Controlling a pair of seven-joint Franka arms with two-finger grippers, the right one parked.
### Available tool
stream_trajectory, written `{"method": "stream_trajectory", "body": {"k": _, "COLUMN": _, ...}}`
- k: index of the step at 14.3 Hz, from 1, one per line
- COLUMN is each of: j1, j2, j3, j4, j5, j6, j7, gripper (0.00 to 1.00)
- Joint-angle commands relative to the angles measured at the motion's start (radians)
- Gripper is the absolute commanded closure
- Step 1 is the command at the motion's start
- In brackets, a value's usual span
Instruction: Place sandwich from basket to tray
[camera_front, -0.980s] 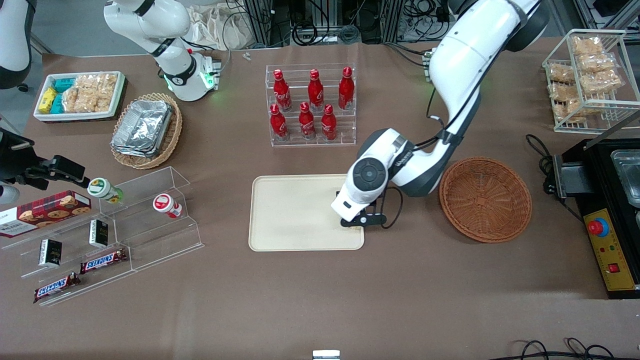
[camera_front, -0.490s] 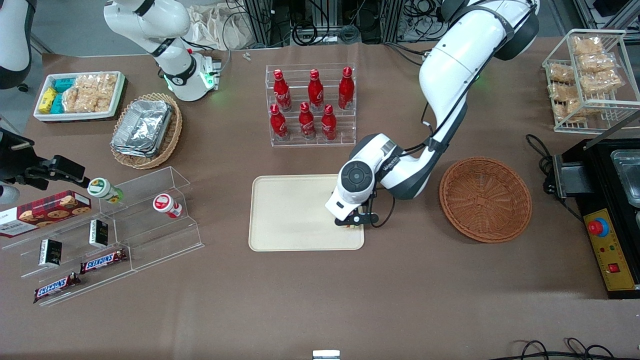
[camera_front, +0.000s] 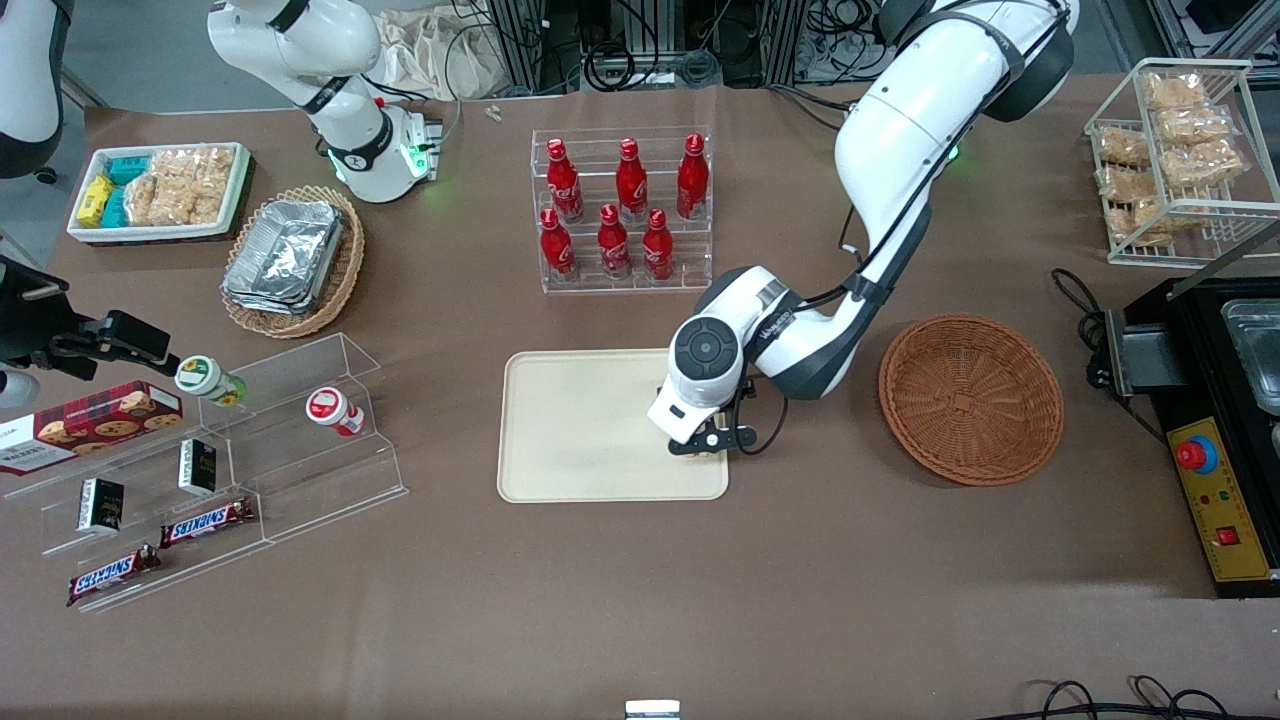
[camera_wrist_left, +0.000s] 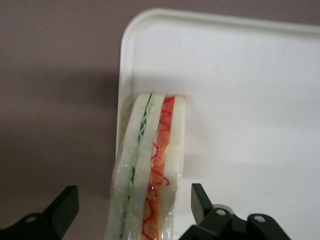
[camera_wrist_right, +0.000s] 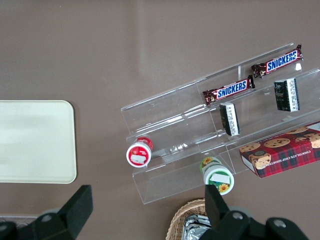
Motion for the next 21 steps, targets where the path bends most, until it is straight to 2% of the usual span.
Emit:
{"method": "stream_trajectory", "body": {"k": 1, "j1": -0.003, "j2": -0.100, "j3": 0.063, "j4": 0.005, "j5": 0.010, "j6": -0.015, "j7": -0.042, "gripper": 0.00}}
{"method": "stream_trajectory", "body": {"k": 4, "j1": 0.064, "j2": -0.196, "j3": 0.086, "j4": -0.004, "j5": 0.011, "j6": -0.056, "j7": -0.031, "gripper": 0.00}}
{"method": "stream_trajectory", "body": {"k": 8, "j1": 0.198, "j2": -0.327, "j3": 0.085, "j4": 0.004, "j5": 0.002, "j6": -0.167, "j7": 0.082, "gripper": 0.00}}
{"method": "stream_trajectory", "body": {"k": 10, "j1": 0.258, "j2": -0.367, "j3": 0.091, "j4": 0.005, "j5": -0.059, "j6": -0.197, "j7": 0.189, "gripper": 0.00}}
{"method": "stream_trajectory", "body": {"k": 13, "j1": 0.281, "j2": -0.427, "j3": 0.202, "j4": 0.007, "j5": -0.171, "j6": -0.262, "j7": 0.368, "gripper": 0.00}}
{"method": "stream_trajectory", "body": {"k": 16, "j1": 0.280, "j2": -0.479, "j3": 0.333, "j4": 0.005, "j5": -0.240, "j6": -0.366, "j7": 0.597, "gripper": 0.00}}
{"method": "stream_trajectory", "body": {"k": 19, "j1": 0.276, "j2": -0.513, "j3": 0.417, "j4": -0.004, "j5": -0.245, "j6": -0.438, "j7": 0.787, "gripper": 0.00}}
{"method": "stream_trajectory", "body": {"k": 21, "j1": 0.276, "j2": -0.522, "j3": 0.445, "j4": -0.004, "j5": -0.239, "j6": -0.492, "j7": 0.843, "gripper": 0.00}}
